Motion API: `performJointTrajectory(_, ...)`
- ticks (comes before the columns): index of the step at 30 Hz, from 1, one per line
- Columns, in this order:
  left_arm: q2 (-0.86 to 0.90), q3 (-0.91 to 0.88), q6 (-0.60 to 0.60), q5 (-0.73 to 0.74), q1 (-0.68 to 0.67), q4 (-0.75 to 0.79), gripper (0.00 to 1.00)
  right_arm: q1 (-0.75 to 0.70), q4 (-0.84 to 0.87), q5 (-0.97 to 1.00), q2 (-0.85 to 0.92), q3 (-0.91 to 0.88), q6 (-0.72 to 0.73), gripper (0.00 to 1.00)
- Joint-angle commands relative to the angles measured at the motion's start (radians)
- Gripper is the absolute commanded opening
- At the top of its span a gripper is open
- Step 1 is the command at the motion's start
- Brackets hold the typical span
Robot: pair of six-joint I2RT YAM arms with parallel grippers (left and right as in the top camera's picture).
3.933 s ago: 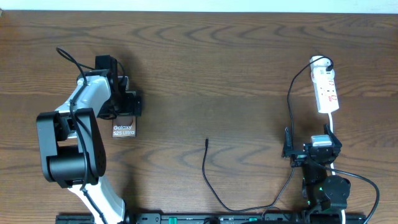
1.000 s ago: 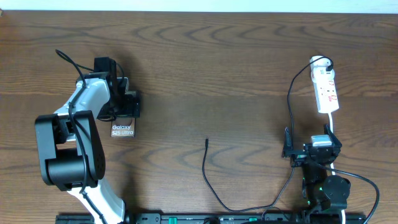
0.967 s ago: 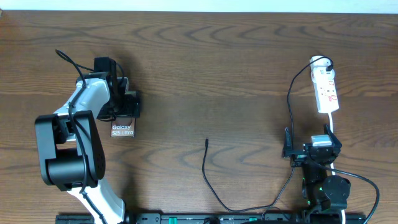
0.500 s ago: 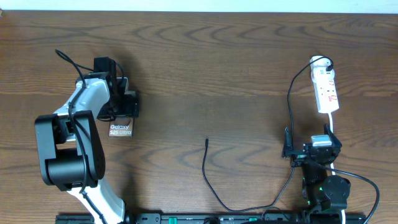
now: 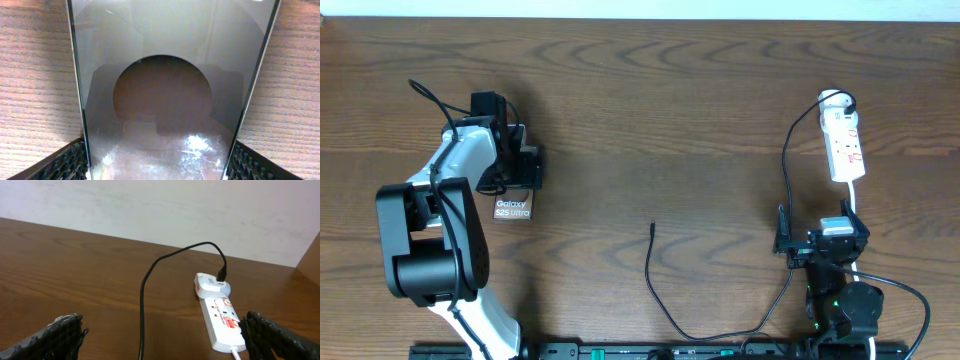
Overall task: Plug charger to phone and switch on socket
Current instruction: 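Close the left gripper on the phone box sides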
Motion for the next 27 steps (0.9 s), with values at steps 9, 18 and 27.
performJointTrajectory(9, 0.072, -0.06, -0.001, 0.1, -0.006, -0.026, 0.81, 0.005, -0.004, 0.005, -0.003, -0.001, -0.011, 0.99)
performJointTrajectory(18, 0.072, -0.06, -0.001, 0.1, -0.006, -0.027, 0.75, 0.005, -0.004, 0.005, -0.003, -0.001, -0.011, 0.99)
performJointTrajectory(27, 0.072, -0.06, -0.001, 0.1, -0.006, -0.026, 0.75, 0.005, -0.004, 0.005, -0.003, -0.001, -0.011, 0.99)
